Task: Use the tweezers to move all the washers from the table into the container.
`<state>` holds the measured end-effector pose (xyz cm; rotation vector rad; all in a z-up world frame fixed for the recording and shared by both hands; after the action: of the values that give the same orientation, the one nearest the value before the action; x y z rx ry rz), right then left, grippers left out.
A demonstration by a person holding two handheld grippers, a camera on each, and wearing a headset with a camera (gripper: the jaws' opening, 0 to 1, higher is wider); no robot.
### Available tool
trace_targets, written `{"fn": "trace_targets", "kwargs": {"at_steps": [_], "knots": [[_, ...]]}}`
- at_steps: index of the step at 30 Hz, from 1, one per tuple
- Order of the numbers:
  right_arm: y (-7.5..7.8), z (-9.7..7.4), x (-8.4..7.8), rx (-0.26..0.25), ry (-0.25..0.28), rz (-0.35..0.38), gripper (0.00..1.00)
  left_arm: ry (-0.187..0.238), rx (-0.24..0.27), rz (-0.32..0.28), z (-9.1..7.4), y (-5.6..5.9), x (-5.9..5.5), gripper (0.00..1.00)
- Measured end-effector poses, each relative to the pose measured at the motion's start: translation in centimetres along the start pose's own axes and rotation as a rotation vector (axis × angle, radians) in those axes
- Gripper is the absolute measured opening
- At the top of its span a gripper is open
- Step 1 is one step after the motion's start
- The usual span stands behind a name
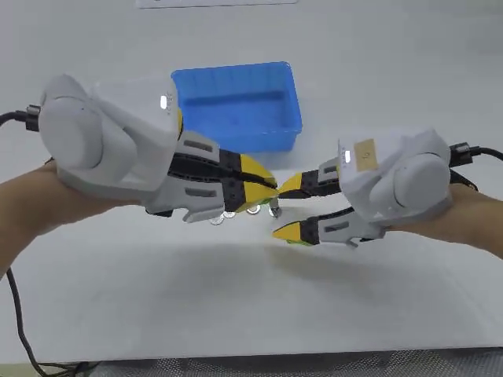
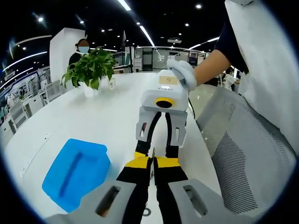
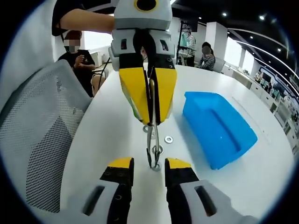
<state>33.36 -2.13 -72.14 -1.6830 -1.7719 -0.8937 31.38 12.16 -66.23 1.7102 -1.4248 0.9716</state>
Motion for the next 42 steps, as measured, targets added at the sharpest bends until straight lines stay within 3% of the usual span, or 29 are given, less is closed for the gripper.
{"fn": "trace_targets", "kwargs": {"at_steps": [4,6,23,29,35,38,42], "knots": [[0.1,0.1,0.1,0.024,-0.015,-0.015,0.15,-0.004,-0.006,0.003,0.1,-0.1,0.1,0.06],[0.3,0.1,0.1,0.012,-0.018,-0.021,0.11,-0.009,-0.01,0.011,0.2,0.1,0.2,0.06],[0.0,0.1,0.3,-0.008,-0.015,-0.046,0.09,-0.025,-0.001,0.016,0.1,0.5,0.3,0.07],[0.1,-0.2,0.4,-0.024,-0.008,-0.027,0.09,0.011,0.026,0.003,-0.9,0.7,0.9,0.09],[0.1,-1.2,1.3,-0.046,0.019,0.0,0.09,0.038,0.107,-0.011,-2.7,1.2,1.2,0.15],[0.1,-2.0,2.4,-0.043,0.07,0.065,0.09,0.05,0.196,-0.041,-4.2,1.7,1.4,0.17],[0.5,-2.8,3.9,-0.063,0.088,0.042,0.09,0.065,0.311,-0.008,-6.1,2.3,1.8,0.2]]}}
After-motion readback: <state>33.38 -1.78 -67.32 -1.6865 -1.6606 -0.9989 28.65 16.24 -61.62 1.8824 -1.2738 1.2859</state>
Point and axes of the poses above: the centre of the closed fingertips' face, and the gripper's own axes: z roughly forward along the fingers, y roughly to its right, x roughly out of its top, the point moved 10 cm from there along -z, roughly backward along the fingers, and after that the axes turned 5 degrees about -x, right-handed, at the moved point
